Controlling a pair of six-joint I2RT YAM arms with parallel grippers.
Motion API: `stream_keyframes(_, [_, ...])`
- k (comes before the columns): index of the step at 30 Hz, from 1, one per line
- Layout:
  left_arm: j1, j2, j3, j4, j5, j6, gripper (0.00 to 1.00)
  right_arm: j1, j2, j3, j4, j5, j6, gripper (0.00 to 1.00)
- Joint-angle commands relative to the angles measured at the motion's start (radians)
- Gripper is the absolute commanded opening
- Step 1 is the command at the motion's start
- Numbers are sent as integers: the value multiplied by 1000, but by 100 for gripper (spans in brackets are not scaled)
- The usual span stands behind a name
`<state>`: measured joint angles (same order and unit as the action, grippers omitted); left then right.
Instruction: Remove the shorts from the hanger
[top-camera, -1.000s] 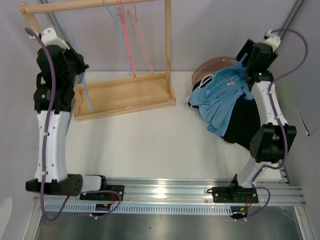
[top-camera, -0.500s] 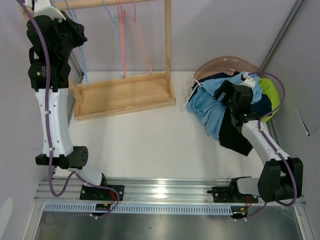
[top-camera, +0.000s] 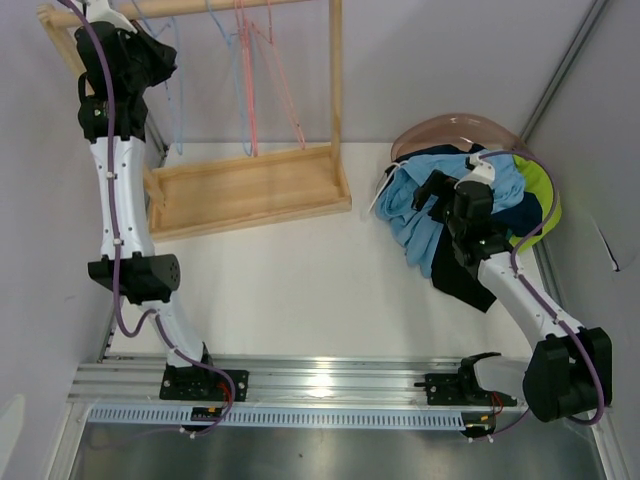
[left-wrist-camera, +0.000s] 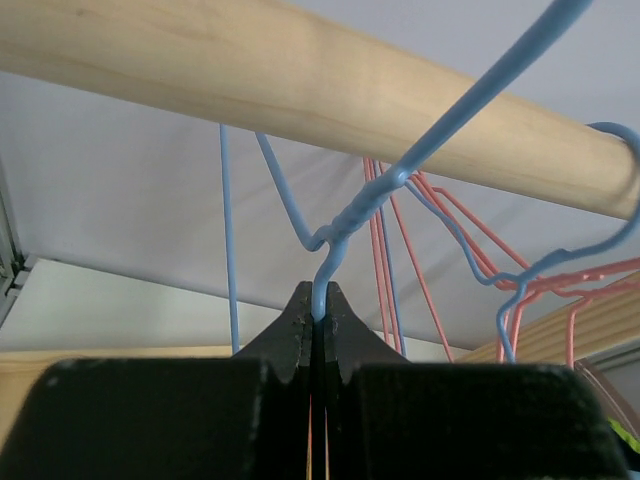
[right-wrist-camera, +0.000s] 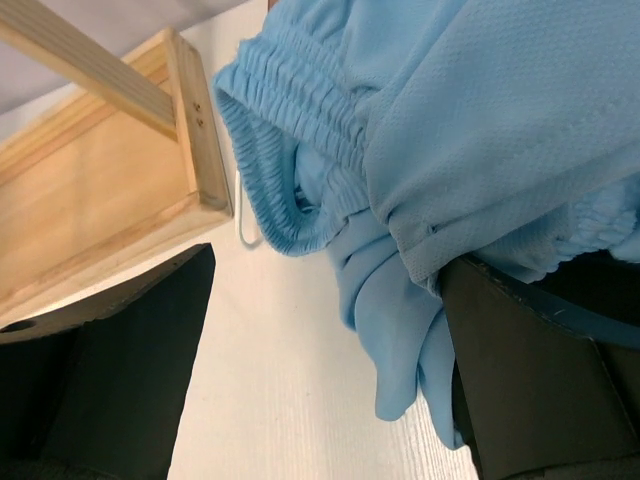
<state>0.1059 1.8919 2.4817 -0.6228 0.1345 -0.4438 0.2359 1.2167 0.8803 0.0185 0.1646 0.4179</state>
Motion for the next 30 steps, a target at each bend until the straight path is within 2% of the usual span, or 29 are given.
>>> stream_keyframes(1, [23,-17,51,75,71,-53,0,25,-17,-18,15,21,4,100])
stream_keyframes(5, [25,-40,2,52,73,-50,0,45,-16,-26,21,32,9,99])
stream_keyframes(11, [23,-123,-177,52,70,-41,0,75,-22,-24,11,50,15,99])
stream_keyframes(14, [21,-142,-220,46,83,-24,0,89,-43,-33,-2,56,16,99])
stream_keyframes(22, [21,-165,-224,11,102,-15,0,115,-135,-53,-69,85,19,100])
stream_keyframes(23, [21,-168,-227,5,109,-16,3,117,-143,-50,-75,88,19,99])
stream_keyframes(24, [21,-175,-227,2,116,-16,15,121,-152,-50,-86,90,19,99])
stream_keyframes(26, [21,-203,-240,-9,126,-16,30,128,-175,-44,-100,98,19,99])
stream_keyframes(27, [20,-214,-254,-11,134,-12,50,131,-181,-38,-112,102,16,99])
stream_keyframes(28, [20,-227,-271,-14,139,-3,60,140,-196,-34,-120,108,15,99])
stream_keyframes(29, [21,-255,-292,-26,136,2,79,144,-206,-29,-126,110,9,99])
stream_keyframes(30, [20,-273,-303,-31,134,5,85,149,-216,-24,-133,110,2,99])
